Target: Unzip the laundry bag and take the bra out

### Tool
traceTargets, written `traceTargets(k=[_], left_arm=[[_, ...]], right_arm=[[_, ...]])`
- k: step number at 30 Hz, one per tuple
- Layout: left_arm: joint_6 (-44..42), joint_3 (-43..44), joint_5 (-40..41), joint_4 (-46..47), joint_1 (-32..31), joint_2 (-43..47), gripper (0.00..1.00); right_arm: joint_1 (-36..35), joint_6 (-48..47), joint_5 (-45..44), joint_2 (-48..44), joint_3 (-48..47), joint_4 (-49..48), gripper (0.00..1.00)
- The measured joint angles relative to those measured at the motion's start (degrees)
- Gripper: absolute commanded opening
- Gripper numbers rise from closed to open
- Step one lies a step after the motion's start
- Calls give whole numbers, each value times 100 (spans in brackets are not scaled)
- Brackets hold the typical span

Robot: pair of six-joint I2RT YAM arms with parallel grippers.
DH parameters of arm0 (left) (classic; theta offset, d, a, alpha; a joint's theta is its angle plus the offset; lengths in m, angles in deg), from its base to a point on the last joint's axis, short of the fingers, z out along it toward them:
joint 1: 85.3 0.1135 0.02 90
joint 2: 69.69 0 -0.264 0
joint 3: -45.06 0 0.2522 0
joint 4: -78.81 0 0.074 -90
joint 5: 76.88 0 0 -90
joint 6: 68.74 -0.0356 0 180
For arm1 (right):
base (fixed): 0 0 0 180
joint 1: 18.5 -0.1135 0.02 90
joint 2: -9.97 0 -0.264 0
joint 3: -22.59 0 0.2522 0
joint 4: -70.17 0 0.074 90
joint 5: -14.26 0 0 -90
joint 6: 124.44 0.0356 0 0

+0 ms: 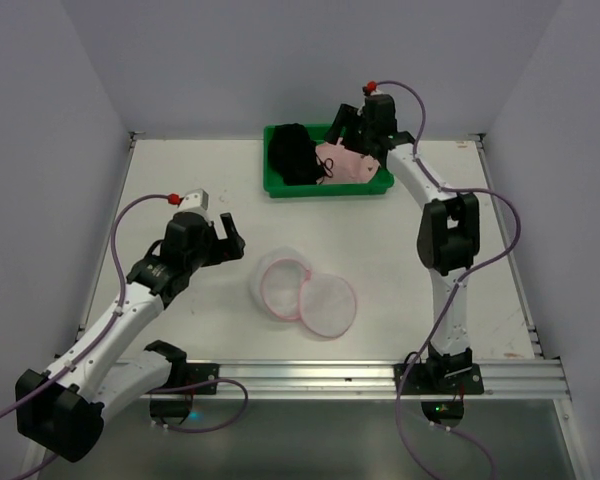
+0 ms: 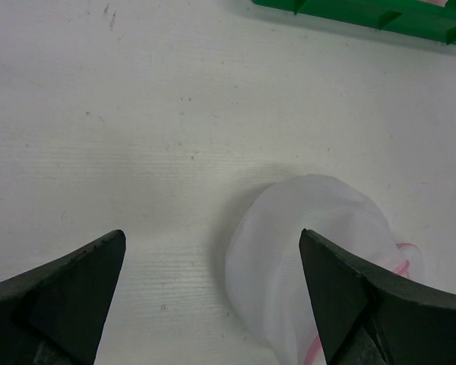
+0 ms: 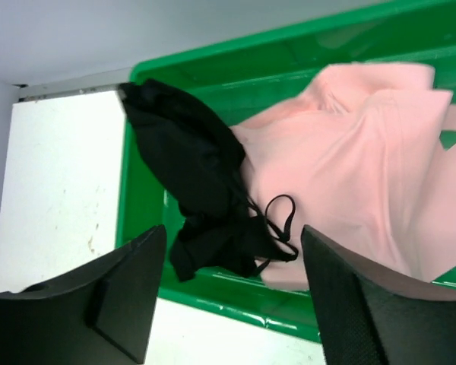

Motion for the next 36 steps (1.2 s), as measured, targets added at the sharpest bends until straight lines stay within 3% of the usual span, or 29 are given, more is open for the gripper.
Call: traceTargets(k=[4, 8, 14, 19, 25, 30, 36], left_arm=[[0, 0, -68, 0, 0, 31, 100], [0, 0, -284, 4, 0, 42, 100], [7, -195, -868, 313, 0, -160, 95], [125, -671, -1401, 846, -28, -940, 82], [439, -1259, -1523, 1633, -420, -1777, 64], [817, -1309, -1506, 2675, -616, -2411, 45], [1381, -1305, -1504, 3580, -804, -2999, 24]], right_arm=[[-44, -170, -42, -570, 142, 125, 91], [-70, -236, -44, -1565, 1040, 160, 92], [-212, -63, -39, -3727, 3523, 131, 92], [-885, 120, 22, -5060, 5429, 188, 93], [-1996, 544, 520, -5729, 6773, 389, 90], [-2286, 1045, 1049, -6124, 7497, 278, 89], [-2304, 1296, 1351, -5705, 7757, -131, 90]])
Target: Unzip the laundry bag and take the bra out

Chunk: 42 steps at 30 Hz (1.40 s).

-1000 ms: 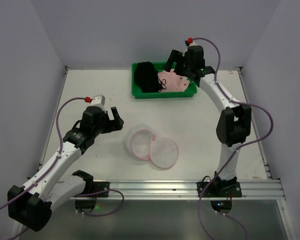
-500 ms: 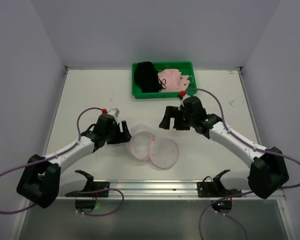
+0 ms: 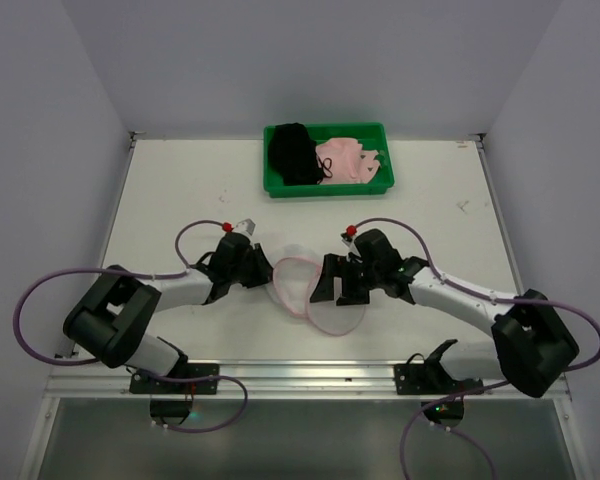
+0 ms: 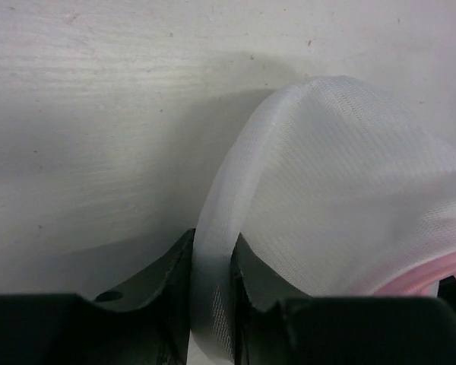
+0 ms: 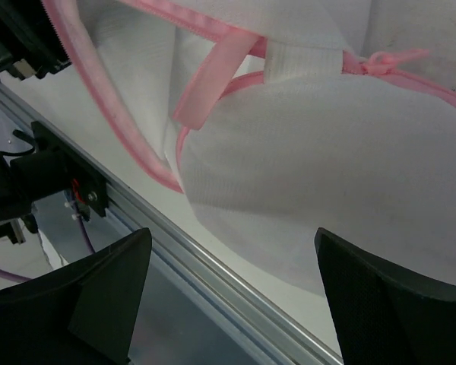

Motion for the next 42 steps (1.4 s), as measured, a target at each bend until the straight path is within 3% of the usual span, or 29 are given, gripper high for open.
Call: traceTargets(k=[8, 16, 20, 25, 31, 42], left_arm=[[669, -2, 24, 188, -116, -160, 10], [994, 138, 114, 192, -116, -352, 8], [999, 417, 149, 140, -127, -586, 7], [866, 826, 201, -28, -136, -868, 6], [629, 1191, 243, -245, -129, -1099, 6], [369, 1349, 247, -472, -125, -1128, 6]], right_arm=[[686, 289, 199, 1272, 13, -874, 91], [1128, -341, -170, 1526, -634, -1078, 92], [879, -883, -691, 1091, -730, -841, 92], [42, -1351, -1499, 723, -785, -118, 89], [-863, -1578, -2367, 726, -1012, 925, 83], [-1338, -1799, -3447, 1493, -1364, 1720, 78]])
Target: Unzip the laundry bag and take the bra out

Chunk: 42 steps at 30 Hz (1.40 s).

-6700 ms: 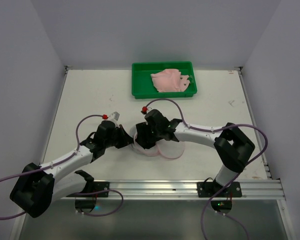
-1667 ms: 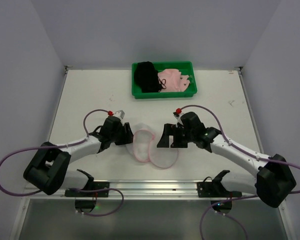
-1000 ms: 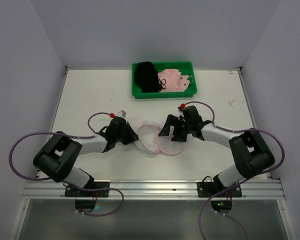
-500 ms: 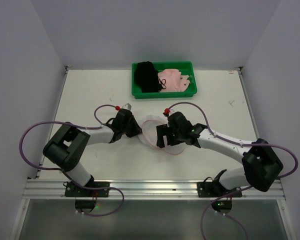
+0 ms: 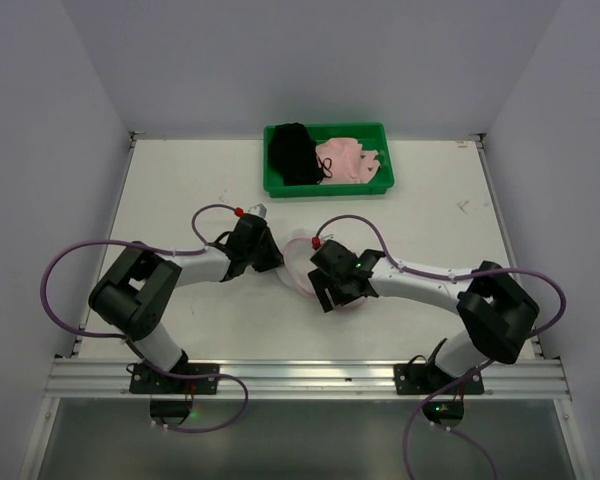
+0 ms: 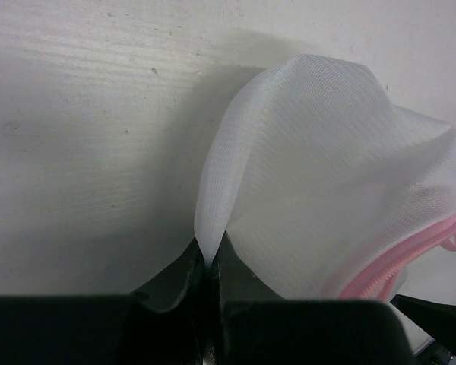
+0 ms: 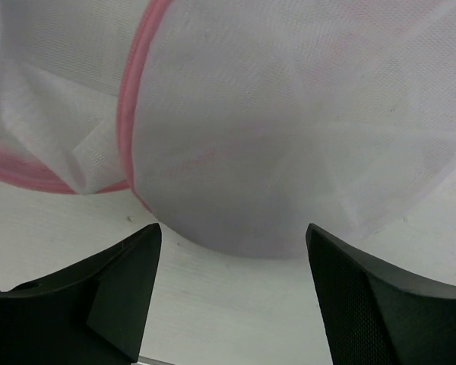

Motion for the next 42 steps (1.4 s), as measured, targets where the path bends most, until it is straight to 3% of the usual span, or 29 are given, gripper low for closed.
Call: traceTargets(k=[4, 7, 10, 16, 21, 28, 34, 42], left_arm=[[-9, 0, -9, -4, 4, 0, 6], [-13, 0, -17, -7, 7, 0, 6], [-13, 0, -42, -9, 15, 0, 5], [-13, 0, -98, 4, 15, 0, 5], [-9, -13, -109, 7, 15, 0, 5], [11, -26, -140, 24, 15, 0, 4], [57, -63, -151, 68, 9, 11, 4], [304, -511, -225, 461, -22, 256, 6]], right_arm=[[-4, -76, -129, 365, -177, 105, 72], [-13, -129, -184, 509, -280, 151, 55], [-20, -201, -225, 597, -339, 177, 28], [-35, -299, -236, 529, -341, 190, 1], [-50, -319, -140, -103, -595, 511, 0], [-57, -245, 334, -553, -2041, 772, 0], [-57, 55, 807, 138, -2629, 767, 0], [-55, 337, 1375, 1211, -2507, 245, 0]])
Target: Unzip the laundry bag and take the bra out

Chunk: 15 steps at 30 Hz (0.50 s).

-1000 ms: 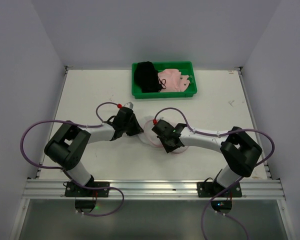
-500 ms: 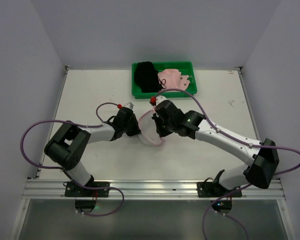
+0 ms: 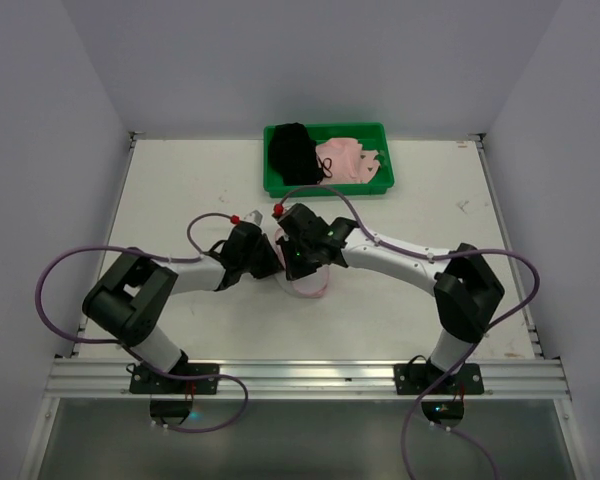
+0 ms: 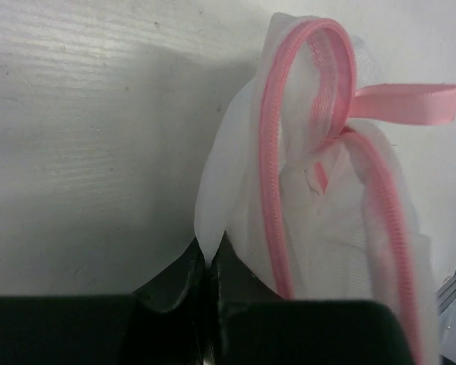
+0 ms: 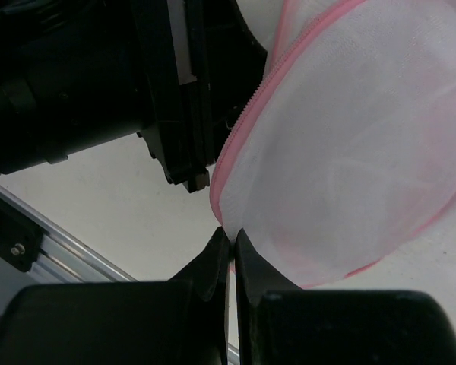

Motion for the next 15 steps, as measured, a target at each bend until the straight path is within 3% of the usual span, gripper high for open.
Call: traceTargets(k=[4, 15], left_arm=[[101, -201, -26, 247, -2, 7, 10], [203, -734, 2, 507, 50, 481, 36]], right_arm=[[17, 52, 374, 175, 181, -411, 0], [210, 48, 933, 796, 535, -1108, 0]])
